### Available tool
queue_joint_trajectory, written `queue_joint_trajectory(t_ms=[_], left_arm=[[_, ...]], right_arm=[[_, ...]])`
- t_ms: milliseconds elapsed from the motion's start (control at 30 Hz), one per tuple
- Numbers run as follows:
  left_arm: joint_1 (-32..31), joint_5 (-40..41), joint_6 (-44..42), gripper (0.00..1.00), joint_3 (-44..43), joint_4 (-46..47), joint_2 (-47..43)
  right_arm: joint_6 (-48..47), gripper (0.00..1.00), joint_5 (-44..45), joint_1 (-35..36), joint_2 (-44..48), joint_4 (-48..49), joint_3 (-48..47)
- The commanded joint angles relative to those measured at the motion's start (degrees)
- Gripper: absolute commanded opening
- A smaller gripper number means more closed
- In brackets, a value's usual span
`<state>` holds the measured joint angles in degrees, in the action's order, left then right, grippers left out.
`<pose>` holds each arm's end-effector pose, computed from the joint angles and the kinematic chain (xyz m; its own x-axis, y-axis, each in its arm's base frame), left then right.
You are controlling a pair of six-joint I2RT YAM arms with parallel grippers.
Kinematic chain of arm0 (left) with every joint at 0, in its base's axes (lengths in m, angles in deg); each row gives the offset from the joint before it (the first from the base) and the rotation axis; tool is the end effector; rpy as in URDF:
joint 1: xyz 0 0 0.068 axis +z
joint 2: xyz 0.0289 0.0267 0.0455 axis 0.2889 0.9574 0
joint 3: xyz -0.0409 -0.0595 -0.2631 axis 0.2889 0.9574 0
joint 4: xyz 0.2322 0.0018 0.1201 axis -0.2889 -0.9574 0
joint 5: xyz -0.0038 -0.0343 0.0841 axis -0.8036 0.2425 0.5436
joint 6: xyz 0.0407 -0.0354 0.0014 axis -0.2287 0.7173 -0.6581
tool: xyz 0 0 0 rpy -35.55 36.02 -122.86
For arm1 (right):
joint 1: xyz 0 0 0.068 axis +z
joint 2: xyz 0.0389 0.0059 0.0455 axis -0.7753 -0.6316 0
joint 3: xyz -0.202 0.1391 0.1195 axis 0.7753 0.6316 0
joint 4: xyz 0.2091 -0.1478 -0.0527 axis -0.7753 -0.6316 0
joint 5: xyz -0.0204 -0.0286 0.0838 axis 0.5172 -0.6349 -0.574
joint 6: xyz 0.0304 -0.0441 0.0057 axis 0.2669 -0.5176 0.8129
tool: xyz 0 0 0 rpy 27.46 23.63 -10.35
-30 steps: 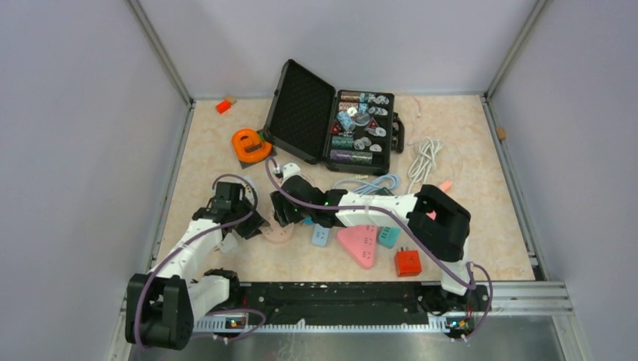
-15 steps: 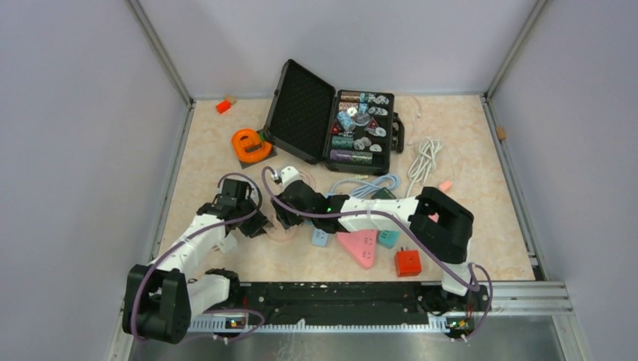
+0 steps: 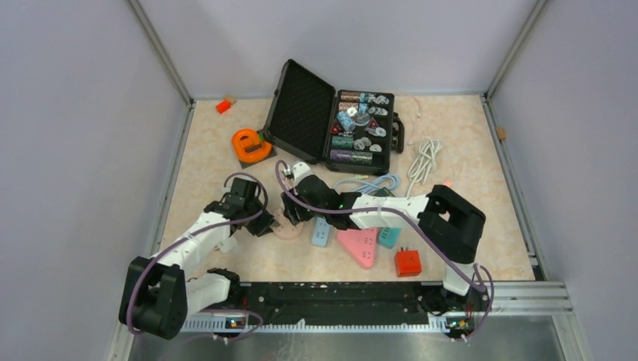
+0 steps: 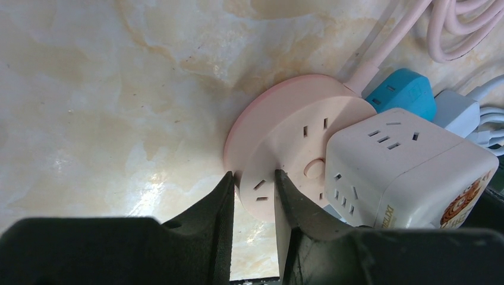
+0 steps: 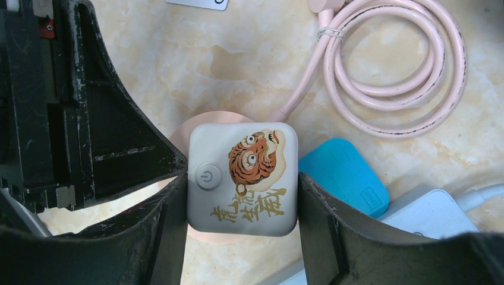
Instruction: Pull the plug off the socket
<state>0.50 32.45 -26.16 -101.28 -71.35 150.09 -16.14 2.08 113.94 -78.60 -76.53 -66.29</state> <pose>0.1849 -0.0579 0.1671 -0.7446 -0.6442 -0.1749 -0.5320 0.7309 -0.4274 0.1908 0.3640 0.2031 -0.5261 -0.2667 -0.8075 -0.6806 0.7014 0.2118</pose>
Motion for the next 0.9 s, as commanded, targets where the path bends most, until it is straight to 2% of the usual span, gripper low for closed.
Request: queue_joint_trajectory(t_ms=[0, 67, 200, 233, 367, 500, 567, 767, 867], left_arm=[[-2.07, -0.88, 0.83, 0.29, 1.92, -2.08, 4.41], [-2.07, -0.75, 0.81, 0.29, 1.89, -1.99, 4.56], [-2.08, -0.76, 0.86, 0.29, 1.97, -1.73, 4.64], [-2.08, -0.74, 0.86, 0.29, 1.98, -1.7, 4.76], [-2.1, -0.85, 0.81, 0.29, 1.98, -1.47, 4.97], [-2.03, -0.86, 0.69, 0.29, 1.98, -1.46, 4.91], [-2.12, -0.86, 0.68, 0.29, 1.94, -1.5, 4.96], [-2.08, -0.77, 0.68, 0.29, 1.91, -1.65, 4.92], [-2.07, -0.65, 0.58, 0.29, 1.73, -1.93, 4.79]], right_arm=[[5.67, 0.0, -7.85, -0.21, 5.57, 11.86, -0.19], [10.47, 0.0, -13.74, -3.01, 6.4, 14.87, 1.34], [14.76, 0.0, -18.3, -3.58, 6.54, 16.25, 1.34], [14.45, 0.0, -18.17, -3.09, 6.27, 16.02, 1.2], [3.87, 0.0, -6.16, 1.51, 5.44, 10.31, -0.9], [-0.02, 0.0, -1.19, 1.93, 6.01, 11.85, 0.96], [0.51, 0.0, -1.85, 1.18, 6.88, 13.22, 2.0], [10.99, 0.0, -14.51, -3.97, 9.44, 20.93, 5.24], [6.39, 0.0, -10.25, -1.69, 9.75, 19.77, 4.92]])
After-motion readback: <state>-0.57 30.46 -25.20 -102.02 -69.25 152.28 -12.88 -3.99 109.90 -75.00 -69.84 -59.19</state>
